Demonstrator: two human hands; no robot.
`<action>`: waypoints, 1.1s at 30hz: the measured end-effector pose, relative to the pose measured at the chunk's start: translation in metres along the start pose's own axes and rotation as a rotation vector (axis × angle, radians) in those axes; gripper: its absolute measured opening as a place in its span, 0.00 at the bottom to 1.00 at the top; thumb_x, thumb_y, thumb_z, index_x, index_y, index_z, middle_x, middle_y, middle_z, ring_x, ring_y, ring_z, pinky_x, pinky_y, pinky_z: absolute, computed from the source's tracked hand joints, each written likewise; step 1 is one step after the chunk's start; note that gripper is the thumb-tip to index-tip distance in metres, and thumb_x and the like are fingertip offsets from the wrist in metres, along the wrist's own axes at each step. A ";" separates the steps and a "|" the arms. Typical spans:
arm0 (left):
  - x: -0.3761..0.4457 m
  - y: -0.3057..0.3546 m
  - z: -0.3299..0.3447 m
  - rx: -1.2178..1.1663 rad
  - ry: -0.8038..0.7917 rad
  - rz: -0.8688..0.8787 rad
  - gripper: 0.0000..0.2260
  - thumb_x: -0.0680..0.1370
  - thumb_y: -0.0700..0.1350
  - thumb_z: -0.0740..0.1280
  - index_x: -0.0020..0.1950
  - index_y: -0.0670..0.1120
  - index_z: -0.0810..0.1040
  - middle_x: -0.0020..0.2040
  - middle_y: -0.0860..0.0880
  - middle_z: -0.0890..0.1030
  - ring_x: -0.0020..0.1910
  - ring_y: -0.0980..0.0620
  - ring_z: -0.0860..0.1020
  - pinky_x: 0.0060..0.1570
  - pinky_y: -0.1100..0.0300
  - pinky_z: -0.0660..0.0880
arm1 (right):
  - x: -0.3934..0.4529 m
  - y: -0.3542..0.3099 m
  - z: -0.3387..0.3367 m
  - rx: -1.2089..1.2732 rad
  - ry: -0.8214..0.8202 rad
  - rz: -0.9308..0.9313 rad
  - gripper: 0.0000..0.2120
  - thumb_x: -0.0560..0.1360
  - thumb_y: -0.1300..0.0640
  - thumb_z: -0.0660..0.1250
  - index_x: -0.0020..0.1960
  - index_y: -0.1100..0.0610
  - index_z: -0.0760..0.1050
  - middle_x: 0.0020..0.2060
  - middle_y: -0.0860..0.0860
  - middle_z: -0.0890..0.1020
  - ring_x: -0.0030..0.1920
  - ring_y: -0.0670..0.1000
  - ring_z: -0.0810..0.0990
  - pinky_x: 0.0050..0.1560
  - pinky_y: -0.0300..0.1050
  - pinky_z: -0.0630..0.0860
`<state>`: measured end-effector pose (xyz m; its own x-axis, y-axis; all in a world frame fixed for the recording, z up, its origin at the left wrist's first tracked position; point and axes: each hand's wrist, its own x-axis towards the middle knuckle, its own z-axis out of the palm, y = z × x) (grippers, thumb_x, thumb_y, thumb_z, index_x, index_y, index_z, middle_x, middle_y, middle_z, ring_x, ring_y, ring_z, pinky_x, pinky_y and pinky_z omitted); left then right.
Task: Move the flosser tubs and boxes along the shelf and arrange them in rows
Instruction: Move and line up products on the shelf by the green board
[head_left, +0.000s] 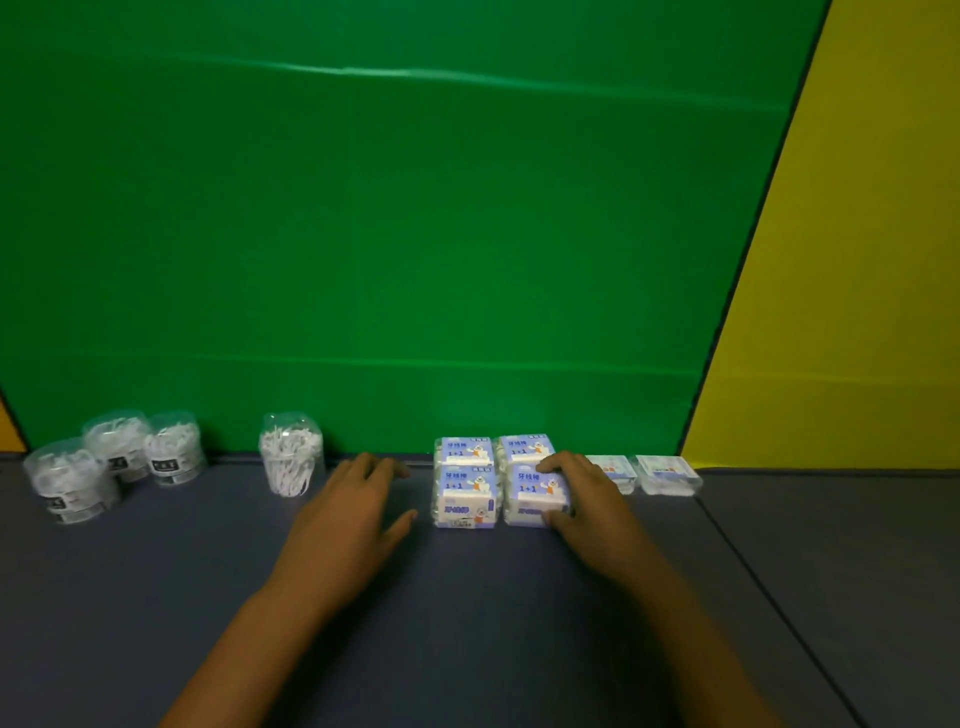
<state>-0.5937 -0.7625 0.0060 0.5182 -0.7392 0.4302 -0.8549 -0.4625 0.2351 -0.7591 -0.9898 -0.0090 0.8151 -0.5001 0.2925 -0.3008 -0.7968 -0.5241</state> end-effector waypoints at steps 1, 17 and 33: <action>-0.001 0.000 0.000 0.000 -0.001 -0.010 0.19 0.75 0.56 0.67 0.64 0.53 0.71 0.61 0.52 0.73 0.60 0.51 0.72 0.51 0.57 0.73 | 0.000 0.002 0.002 0.013 -0.001 -0.006 0.21 0.74 0.62 0.71 0.63 0.48 0.70 0.63 0.47 0.73 0.61 0.45 0.71 0.56 0.38 0.65; -0.021 -0.010 -0.027 0.046 0.008 -0.106 0.20 0.75 0.56 0.67 0.65 0.54 0.71 0.62 0.52 0.73 0.59 0.50 0.74 0.47 0.54 0.77 | 0.000 -0.038 0.006 -0.229 0.098 -0.108 0.23 0.77 0.51 0.66 0.70 0.52 0.66 0.65 0.49 0.71 0.65 0.51 0.69 0.64 0.47 0.70; -0.172 -0.142 -0.163 0.175 0.159 -0.360 0.26 0.76 0.58 0.65 0.71 0.49 0.67 0.63 0.46 0.75 0.59 0.45 0.75 0.51 0.51 0.76 | -0.031 -0.258 0.085 -0.285 0.025 -0.377 0.28 0.79 0.36 0.56 0.72 0.52 0.63 0.68 0.49 0.69 0.67 0.52 0.68 0.64 0.48 0.70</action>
<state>-0.5657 -0.4896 0.0407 0.7605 -0.4370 0.4803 -0.5960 -0.7633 0.2493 -0.6646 -0.7397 0.0491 0.8823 -0.1637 0.4414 -0.1133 -0.9839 -0.1384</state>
